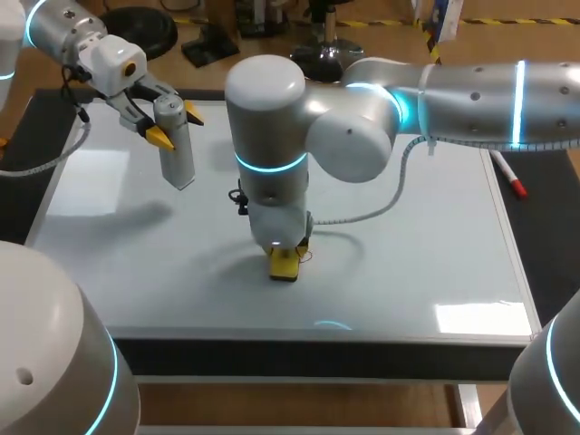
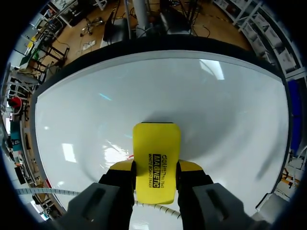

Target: Pick up the inspection probe, press it on each red-marked spot on the whiteboard one by one, put down the probe, pick up the eraser, and wipe off all the red marks.

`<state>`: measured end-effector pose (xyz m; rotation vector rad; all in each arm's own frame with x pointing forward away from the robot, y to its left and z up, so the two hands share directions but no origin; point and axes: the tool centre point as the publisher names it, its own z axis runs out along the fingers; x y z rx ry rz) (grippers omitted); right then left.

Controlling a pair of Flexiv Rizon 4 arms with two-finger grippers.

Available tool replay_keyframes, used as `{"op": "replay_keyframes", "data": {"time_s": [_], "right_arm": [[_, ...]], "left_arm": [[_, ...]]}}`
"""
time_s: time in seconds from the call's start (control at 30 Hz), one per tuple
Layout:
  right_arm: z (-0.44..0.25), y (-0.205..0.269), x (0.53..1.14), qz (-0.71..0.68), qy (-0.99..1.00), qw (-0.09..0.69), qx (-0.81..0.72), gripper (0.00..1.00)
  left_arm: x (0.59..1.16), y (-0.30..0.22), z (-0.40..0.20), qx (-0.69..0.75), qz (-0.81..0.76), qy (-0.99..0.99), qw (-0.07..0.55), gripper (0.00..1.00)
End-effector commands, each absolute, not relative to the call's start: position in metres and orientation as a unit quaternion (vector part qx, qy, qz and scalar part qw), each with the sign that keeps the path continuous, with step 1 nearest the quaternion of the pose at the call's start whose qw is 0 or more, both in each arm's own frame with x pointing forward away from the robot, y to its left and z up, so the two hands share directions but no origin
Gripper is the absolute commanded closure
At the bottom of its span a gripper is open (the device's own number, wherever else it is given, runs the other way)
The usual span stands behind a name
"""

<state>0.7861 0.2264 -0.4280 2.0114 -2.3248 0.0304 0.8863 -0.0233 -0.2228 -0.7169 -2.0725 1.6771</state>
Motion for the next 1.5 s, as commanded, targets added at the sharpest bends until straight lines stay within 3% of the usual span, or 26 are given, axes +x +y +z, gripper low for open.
{"op": "replay_keyframes", "data": {"time_s": [0.03, 0.63, 1.5], "right_arm": [[-0.431, 0.208, 0.786, 0.010, -0.761, 0.030, 0.648, 1.00], [-0.434, 0.144, 0.787, 0.022, -0.805, 0.043, 0.591, 1.00], [-0.378, 0.125, 0.816, 0.051, -0.775, 0.037, 0.629, 1.00]], "left_arm": [[0.888, -0.022, -0.222, -0.257, 0.596, -0.736, 0.191, 1.00], [0.888, -0.022, -0.222, -0.257, 0.596, -0.736, 0.191, 1.00], [0.888, -0.022, -0.222, -0.257, 0.596, -0.736, 0.191, 1.00]]}}
